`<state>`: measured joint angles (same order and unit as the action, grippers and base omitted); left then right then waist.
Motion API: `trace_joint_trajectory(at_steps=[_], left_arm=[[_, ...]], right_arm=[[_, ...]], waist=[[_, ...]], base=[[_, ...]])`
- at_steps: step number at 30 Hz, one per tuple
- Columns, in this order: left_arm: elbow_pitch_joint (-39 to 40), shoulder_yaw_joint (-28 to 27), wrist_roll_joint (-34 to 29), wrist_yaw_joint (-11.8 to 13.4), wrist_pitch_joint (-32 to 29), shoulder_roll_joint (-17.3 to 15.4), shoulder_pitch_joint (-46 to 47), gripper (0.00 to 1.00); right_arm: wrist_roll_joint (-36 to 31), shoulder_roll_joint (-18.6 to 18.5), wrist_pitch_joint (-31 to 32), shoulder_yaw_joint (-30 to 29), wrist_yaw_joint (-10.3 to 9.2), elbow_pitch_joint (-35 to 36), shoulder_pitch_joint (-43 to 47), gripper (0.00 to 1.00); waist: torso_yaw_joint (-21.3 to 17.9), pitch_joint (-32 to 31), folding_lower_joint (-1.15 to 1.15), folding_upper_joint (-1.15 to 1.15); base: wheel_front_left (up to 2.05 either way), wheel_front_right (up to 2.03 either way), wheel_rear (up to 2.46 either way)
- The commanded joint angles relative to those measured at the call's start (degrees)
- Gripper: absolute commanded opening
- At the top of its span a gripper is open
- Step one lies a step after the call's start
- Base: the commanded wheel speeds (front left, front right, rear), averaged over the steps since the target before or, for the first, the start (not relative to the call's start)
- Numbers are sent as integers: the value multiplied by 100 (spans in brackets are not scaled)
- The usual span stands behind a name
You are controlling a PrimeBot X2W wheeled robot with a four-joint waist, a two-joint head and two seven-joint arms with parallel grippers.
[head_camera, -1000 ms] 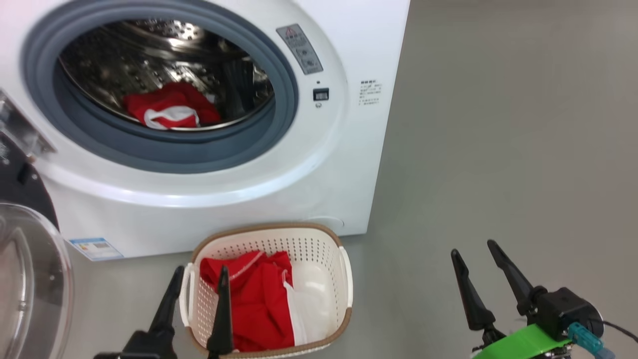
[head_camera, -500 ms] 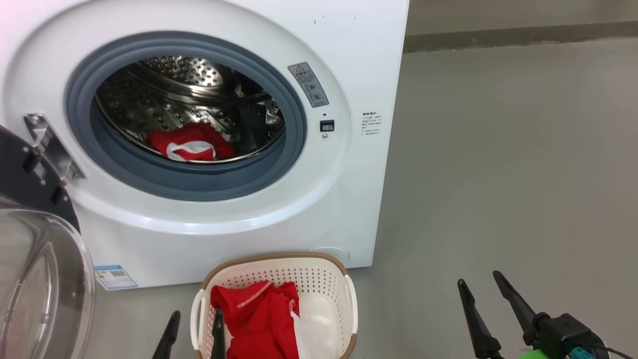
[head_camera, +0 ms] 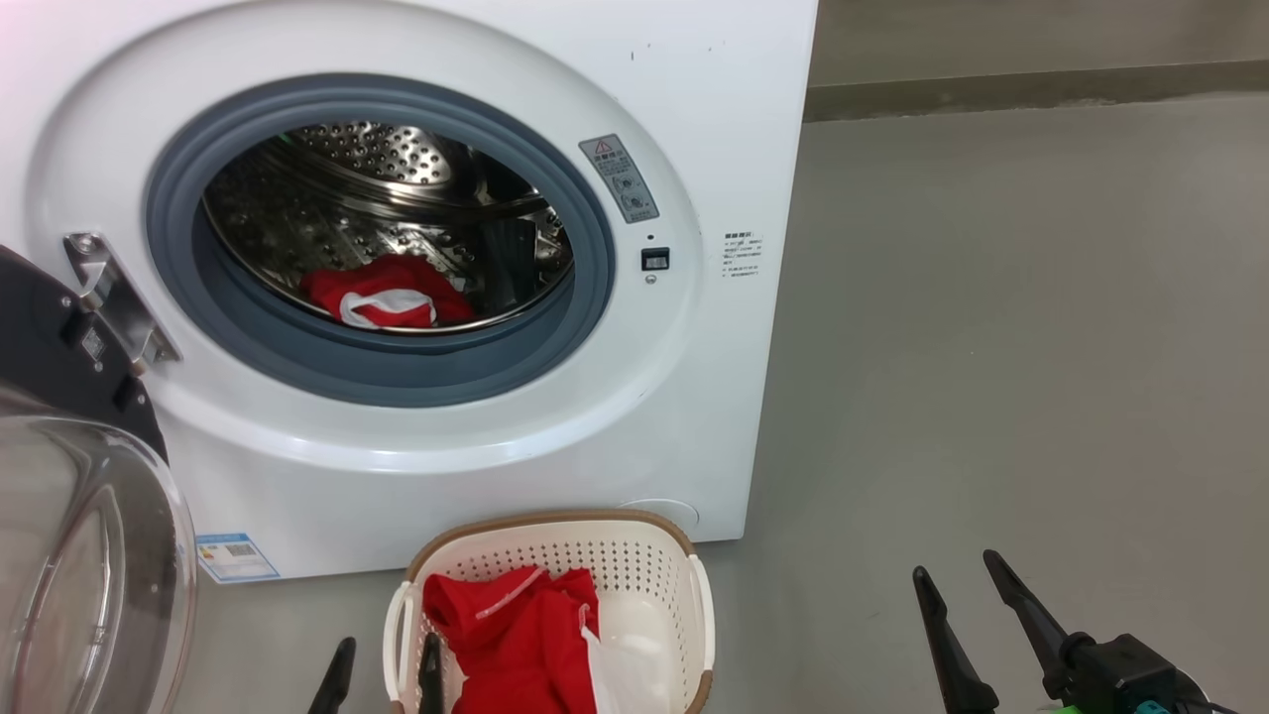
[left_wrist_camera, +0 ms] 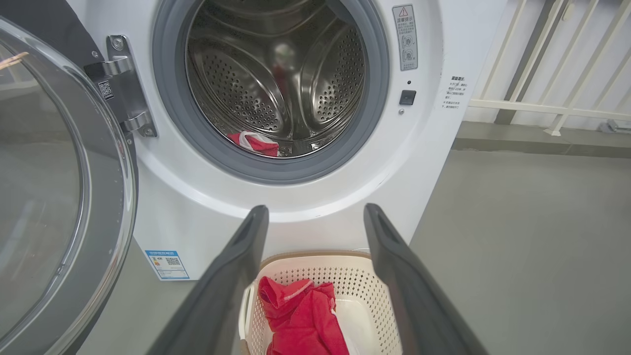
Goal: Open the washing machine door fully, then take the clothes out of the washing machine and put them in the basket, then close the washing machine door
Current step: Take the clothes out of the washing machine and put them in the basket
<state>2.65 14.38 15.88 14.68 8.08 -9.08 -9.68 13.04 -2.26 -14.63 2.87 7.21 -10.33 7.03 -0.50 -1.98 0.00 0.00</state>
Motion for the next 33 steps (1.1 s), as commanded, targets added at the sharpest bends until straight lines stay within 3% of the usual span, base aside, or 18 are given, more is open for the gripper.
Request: trace_joint_trajectory(at_steps=[1,20,33], left_arm=[[106,-179,19,50,44,-33,115,100],[-72,-103,28,60,120,-20,400,100],[-1724,-21,230,-380,296,197,2248,100]], right_arm=[[-59,-62,-37,121,28,139,-113,100],[-56,-62,-37,133,28,196,-142,100],[-108,-62,-37,223,28,637,-627,100]], waist=[[3,8,0,0],[-23,127,0,0],[-246,1291,0,0]], base=[[0,0,0],[0,0,0],[0,0,0]])
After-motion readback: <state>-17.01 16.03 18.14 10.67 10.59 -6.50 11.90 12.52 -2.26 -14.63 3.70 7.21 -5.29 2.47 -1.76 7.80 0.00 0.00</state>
